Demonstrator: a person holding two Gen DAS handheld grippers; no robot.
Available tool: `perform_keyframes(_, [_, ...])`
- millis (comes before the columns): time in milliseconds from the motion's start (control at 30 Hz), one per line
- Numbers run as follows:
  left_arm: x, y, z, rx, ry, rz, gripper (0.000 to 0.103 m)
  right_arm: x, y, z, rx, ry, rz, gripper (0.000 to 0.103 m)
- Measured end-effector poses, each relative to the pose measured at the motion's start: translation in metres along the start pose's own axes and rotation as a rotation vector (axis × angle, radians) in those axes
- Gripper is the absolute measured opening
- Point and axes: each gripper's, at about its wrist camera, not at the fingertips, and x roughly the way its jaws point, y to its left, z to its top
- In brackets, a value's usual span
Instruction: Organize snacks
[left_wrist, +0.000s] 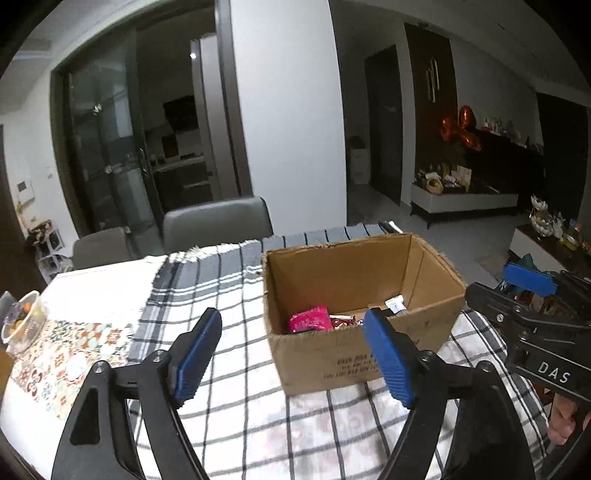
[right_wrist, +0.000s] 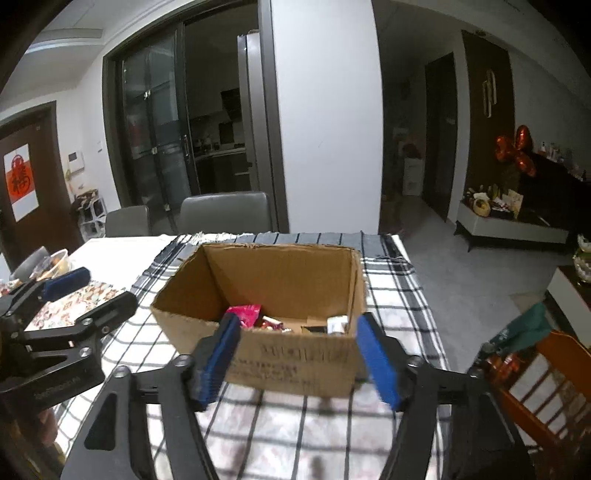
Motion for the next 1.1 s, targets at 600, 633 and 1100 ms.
perform_keyframes(600, [-0.125, -0.003, -0.056, 0.012, -0.130, 0.056, 0.103, -0.128, 0.011, -0.063, 0.055, -0.090, -0.031, 0.082])
perform_keyframes(633, [-0.127, -0.003, -0.060, 0.009, -0.127, 0.046, 0.103, -0.135, 0.013, -0.066, 0.051, -0.099, -0.035, 0.082])
perform_keyframes(1100, [-0.161, -0.006, -0.093, -0.011, -0.137, 0.033, 0.103, -0.179, 0.025, -0.097, 0.025, -0.144, -0.071, 0.082])
